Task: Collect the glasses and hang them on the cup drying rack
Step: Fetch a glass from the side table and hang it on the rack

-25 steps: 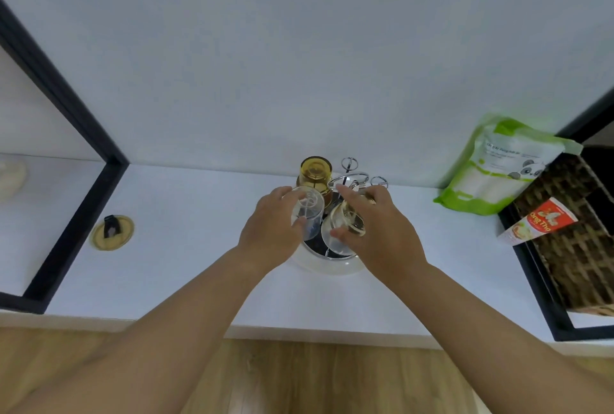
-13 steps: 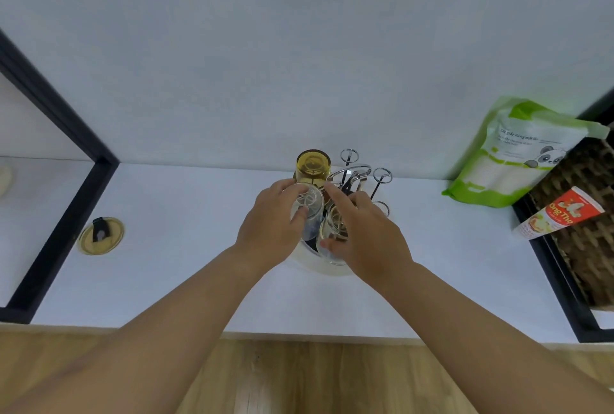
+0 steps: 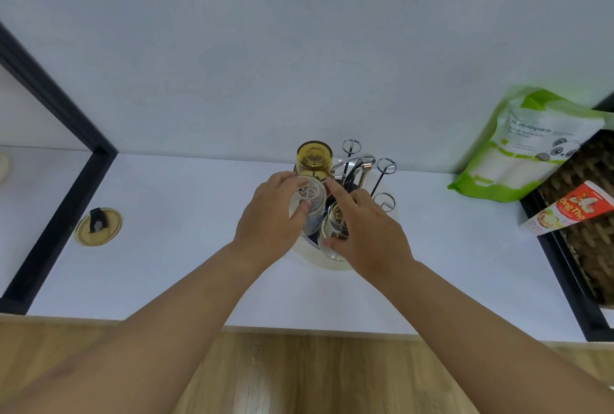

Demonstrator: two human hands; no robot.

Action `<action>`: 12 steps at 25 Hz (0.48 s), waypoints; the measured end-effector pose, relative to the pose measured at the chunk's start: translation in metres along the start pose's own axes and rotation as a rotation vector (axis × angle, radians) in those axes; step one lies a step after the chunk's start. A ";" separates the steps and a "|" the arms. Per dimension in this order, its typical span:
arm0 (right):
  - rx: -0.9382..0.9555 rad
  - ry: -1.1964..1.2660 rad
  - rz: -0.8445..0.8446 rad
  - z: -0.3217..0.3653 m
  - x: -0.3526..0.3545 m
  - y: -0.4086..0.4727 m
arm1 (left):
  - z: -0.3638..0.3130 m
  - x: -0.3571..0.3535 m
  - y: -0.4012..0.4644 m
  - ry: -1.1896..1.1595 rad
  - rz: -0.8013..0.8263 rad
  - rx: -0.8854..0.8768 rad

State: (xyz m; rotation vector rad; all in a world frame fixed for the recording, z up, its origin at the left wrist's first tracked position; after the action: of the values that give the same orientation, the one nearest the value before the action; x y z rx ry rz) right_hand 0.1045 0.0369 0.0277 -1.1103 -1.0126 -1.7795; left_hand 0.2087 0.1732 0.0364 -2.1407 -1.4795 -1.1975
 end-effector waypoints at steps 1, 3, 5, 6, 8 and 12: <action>0.001 -0.002 -0.002 0.000 0.000 0.000 | 0.001 0.000 -0.001 -0.002 -0.004 -0.001; 0.013 -0.006 -0.008 0.000 0.001 -0.001 | 0.003 -0.001 -0.002 -0.009 -0.012 0.000; 0.033 -0.029 -0.009 0.000 0.003 -0.001 | 0.006 -0.001 -0.004 -0.014 -0.022 0.005; 0.045 -0.045 -0.008 -0.001 0.004 -0.002 | 0.006 -0.002 -0.005 -0.017 -0.026 0.006; 0.066 -0.069 -0.004 -0.003 0.008 -0.002 | 0.006 -0.003 -0.009 -0.023 -0.028 0.003; 0.104 -0.088 0.019 -0.014 0.016 -0.003 | -0.001 -0.004 -0.018 -0.052 -0.038 -0.001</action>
State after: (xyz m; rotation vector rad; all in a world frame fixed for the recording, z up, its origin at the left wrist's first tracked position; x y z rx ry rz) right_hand 0.0923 0.0218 0.0377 -1.1382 -1.1305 -1.6554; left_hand 0.1917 0.1778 0.0296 -2.1696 -1.5483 -1.1640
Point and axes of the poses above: each hand's wrist, its own y-axis towards the middle knuckle, its own x-axis out of the back of the hand, z = x × y, the point moved 6 cm from there along y, towards the middle knuckle, and after that the axes turned 14 degrees about -z, right-handed, at the moved point
